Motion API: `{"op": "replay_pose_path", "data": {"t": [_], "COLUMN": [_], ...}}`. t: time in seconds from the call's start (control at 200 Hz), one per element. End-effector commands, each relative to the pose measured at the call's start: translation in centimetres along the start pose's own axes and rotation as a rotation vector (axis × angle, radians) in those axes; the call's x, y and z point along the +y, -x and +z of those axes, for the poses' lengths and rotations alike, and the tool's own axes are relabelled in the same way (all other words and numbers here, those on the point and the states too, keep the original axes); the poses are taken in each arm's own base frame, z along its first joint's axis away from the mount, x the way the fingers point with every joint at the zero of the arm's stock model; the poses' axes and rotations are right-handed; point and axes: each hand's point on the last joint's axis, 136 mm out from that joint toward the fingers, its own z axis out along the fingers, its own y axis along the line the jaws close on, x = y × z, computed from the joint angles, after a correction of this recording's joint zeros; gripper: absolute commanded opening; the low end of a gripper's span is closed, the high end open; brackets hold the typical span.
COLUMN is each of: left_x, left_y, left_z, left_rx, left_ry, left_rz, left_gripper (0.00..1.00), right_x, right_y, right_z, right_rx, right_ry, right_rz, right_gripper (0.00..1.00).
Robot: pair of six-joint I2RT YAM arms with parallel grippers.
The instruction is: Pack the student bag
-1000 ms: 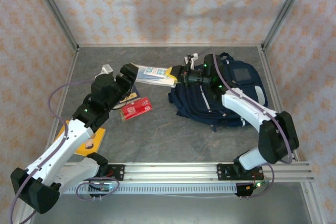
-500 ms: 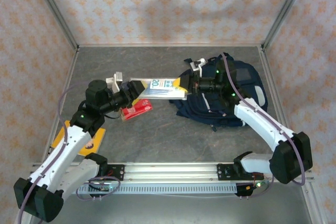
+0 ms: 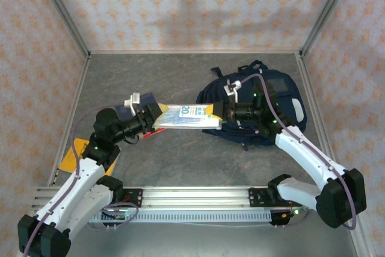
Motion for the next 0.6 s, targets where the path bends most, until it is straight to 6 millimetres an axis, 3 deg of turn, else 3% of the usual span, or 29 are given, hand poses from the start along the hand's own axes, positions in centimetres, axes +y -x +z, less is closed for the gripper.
{"op": "replay_pose_path", "data": {"t": [0.0, 0.285, 0.59], "left_x": [-1.5, -0.4, 0.1], "left_y": [-0.3, -2.2, -4.2], "left_z": [-0.4, -0.4, 1.2], "left_rx": [0.015, 0.100, 0.207], "left_ry": [-0.079, -0.060, -0.031], "left_rz": [0.005, -0.019, 0.001], "left_gripper": [0.64, 0.42, 0.30], "right_x": [0.2, -1.3, -1.4], "right_y": [-0.9, -1.6, -1.6], "right_z": [-0.8, -1.3, -1.2], "right_rx": [-0.004, -0.013, -0.008], "right_ry": [0.010, -0.030, -0.019], "right_rz": [-0.051, -0.053, -0.049], "right_gripper": [0.00, 0.00, 0.00]}}
